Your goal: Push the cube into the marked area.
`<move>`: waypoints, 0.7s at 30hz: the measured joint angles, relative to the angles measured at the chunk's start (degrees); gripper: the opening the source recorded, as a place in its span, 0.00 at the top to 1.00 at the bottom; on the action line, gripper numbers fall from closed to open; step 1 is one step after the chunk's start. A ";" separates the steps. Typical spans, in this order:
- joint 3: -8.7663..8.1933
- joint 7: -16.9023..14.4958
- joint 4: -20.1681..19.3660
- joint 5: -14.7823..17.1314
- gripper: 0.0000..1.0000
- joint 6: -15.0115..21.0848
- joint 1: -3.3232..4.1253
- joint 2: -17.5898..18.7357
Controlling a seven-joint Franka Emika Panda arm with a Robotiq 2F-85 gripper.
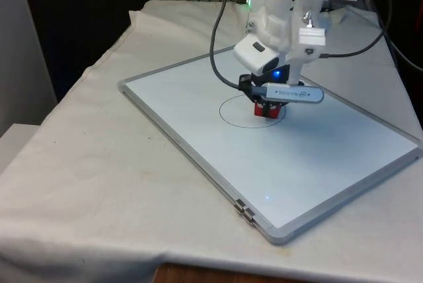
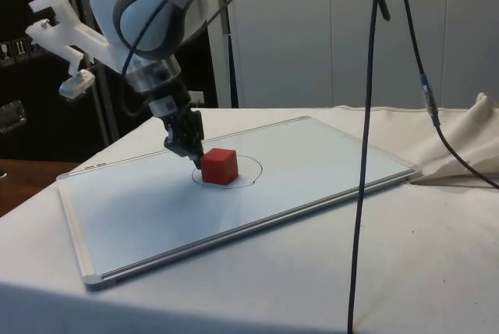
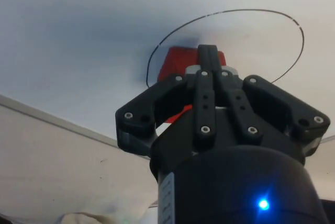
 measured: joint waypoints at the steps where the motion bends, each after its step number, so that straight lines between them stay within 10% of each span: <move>1: 0.00 -0.06 0.00 -0.11 1.00 0.00 0.00 0.00; 21: 0.29 -0.06 8.19 -0.23 1.00 -2.98 -0.23 0.57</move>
